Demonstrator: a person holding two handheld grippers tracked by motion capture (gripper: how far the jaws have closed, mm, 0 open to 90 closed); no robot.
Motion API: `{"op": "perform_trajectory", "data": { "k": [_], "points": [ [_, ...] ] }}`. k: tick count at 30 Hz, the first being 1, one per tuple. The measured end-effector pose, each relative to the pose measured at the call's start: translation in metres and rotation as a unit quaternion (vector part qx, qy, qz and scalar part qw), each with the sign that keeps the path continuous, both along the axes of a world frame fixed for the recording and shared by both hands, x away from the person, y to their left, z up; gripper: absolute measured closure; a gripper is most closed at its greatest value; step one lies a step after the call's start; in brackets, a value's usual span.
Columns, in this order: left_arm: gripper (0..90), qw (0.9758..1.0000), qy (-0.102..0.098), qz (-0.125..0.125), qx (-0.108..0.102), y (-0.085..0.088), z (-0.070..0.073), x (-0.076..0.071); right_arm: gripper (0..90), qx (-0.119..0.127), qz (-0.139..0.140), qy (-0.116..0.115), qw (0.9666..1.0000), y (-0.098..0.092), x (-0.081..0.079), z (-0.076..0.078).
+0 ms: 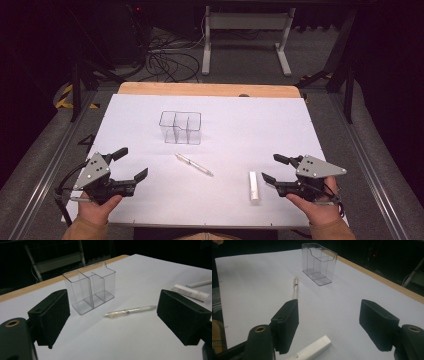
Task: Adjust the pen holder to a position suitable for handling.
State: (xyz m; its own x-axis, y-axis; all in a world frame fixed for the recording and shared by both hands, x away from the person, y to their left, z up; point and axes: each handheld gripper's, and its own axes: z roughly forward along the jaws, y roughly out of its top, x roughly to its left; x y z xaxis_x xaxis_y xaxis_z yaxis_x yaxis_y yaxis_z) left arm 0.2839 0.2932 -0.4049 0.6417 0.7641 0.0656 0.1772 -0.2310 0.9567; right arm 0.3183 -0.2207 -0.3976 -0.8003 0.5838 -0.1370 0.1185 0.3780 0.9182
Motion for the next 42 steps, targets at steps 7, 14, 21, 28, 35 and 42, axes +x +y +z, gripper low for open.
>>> {"op": "perform_trajectory", "data": {
  "k": [7, 14, 21, 28, 35, 42],
  "points": [
    [11.4, 1.0, -0.002, 0.003, 0.0, 0.001, -0.001, 0.0, 30.3, -0.005, -0.002, -0.003, 1.0, 0.001, -0.001, 0.001],
    [10.3, 0.9997, 0.005, 0.023, 0.006, -0.001, -0.001, 0.0, 29.7, -0.008, 0.0, 0.002, 1.0, 0.005, -0.001, 0.0],
    [10.0, 0.9998, 0.003, 0.019, 0.004, -0.006, 0.002, -0.004, 32.2, -0.021, 0.004, 0.011, 0.9997, 0.009, 0.001, -0.001],
    [11.7, 0.9997, 0.01, 0.008, 0.022, -0.007, 0.004, -0.003, 30.8, -0.024, 0.01, 0.012, 0.9996, 0.015, 0.004, 0.001],
    [13.0, 0.9989, 0.022, -0.009, 0.041, -0.014, 0.003, -0.002, 30.3, -0.031, 0.024, 0.014, 0.9991, 0.026, 0.012, 0.008],
    [10.8, 0.9982, 0.038, -0.021, 0.04, -0.017, 0.0, 0.0, 30.0, -0.032, 0.034, 0.017, 0.9988, 0.037, 0.02, 0.014]
  ]
}}
